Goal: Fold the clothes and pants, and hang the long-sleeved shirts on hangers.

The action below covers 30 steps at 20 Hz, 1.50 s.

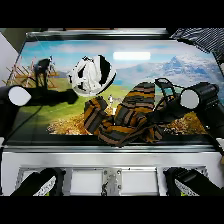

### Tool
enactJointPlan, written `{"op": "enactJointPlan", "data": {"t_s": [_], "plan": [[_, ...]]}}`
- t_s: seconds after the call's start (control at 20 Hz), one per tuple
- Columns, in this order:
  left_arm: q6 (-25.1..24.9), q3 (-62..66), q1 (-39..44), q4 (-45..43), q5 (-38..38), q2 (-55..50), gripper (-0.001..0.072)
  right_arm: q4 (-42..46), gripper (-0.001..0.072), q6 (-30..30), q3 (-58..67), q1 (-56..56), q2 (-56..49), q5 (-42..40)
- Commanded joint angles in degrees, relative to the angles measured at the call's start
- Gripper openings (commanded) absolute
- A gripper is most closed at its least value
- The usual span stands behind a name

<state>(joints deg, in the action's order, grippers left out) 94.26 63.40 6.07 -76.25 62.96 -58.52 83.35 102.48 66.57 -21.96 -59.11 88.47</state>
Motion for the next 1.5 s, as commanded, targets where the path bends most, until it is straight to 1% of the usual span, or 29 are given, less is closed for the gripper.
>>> {"op": "enactJointPlan", "data": {"t_s": [0.0,0.1,0.25,0.3,0.35,0.6,0.7,0.9,1.2,1.45], "plan": [[-0.3,7.3,-9.2,-14.0,0.0,-7.1,0.066,0.0,0.0013,0.0,0.0,0.0,0.0,0.0],[-0.4,11.3,-11.7,-18.4,0.0,-13.7,0.066,0.0,0.0013,0.0,0.0,0.0,0.0,0.0],[-0.5,16.8,-12.7,-23.4,-0.4,-23.4,0.0662,0.0,0.0013,0.0,0.0,0.0,0.0,0.0],[-0.5,19.0,-12.7,-24.9,-0.9,-26.9,0.0702,0.0,0.0013,0.0,0.0,0.0,0.0,0.0],[-0.5,21.0,-12.7,-26.0,-1.4,-29.9,0.072,0.0,0.0013,0.0,0.0,0.0,0.0,0.0],[-0.3,31.1,-12.7,-32.9,-1.9,-44.7,0.072,0.0,0.0013,0.0,0.0,0.1,0.0,0.0],[1.3,33.5,-12.7,-36.4,-1.5,-49.2,0.072,0.0,0.0013,0.0,0.0,0.1,0.0,0.0],[3.9,33.8,-12.9,-39.8,-1.6,-54.1,0.072,0.0,0.0013,0.0,0.0,0.1,0.0,0.0],[5.1,33.8,-15.3,-39.5,-2.2,-56.4,0.072,0.0,0.0013,0.0,0.0,0.1,0.0,0.0],[5.7,31.5,-15.4,-39.1,-6.2,-56.5,0.072,0.0,0.0013,0.0,0.0,0.1,0.0,0.0]]}}
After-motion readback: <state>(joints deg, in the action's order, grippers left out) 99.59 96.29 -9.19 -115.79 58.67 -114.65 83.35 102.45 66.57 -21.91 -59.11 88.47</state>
